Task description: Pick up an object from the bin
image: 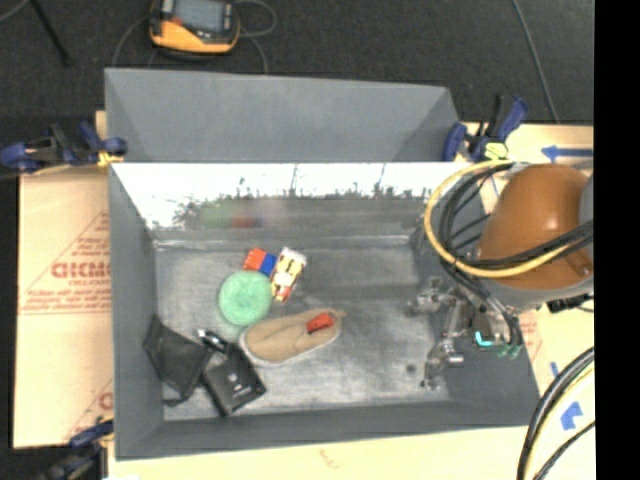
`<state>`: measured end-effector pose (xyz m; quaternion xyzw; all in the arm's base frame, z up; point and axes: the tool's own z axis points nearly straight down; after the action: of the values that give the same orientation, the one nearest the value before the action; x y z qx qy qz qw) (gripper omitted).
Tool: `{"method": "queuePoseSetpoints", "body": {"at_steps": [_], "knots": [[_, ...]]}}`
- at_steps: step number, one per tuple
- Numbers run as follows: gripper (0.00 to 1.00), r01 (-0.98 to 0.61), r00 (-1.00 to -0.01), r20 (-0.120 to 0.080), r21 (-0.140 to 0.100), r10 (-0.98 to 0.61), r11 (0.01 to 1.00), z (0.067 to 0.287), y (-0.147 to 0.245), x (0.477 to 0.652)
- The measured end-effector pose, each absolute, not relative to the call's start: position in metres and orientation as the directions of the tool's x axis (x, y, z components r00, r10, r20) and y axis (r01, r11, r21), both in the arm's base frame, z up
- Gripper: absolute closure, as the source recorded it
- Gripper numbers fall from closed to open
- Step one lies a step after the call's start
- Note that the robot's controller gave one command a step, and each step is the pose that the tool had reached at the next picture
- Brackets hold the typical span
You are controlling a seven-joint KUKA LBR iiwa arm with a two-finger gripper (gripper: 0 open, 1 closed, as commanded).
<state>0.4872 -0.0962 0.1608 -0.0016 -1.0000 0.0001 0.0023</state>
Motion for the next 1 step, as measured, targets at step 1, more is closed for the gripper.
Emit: {"method": "queuePoseSetpoints", "body": {"at_steps": [1], "knots": [[0.00, -0.001, -1.000, -0.001, -0.001, -0.001, 1.000, 0.1643, -0.0959, 0.4884]]}}
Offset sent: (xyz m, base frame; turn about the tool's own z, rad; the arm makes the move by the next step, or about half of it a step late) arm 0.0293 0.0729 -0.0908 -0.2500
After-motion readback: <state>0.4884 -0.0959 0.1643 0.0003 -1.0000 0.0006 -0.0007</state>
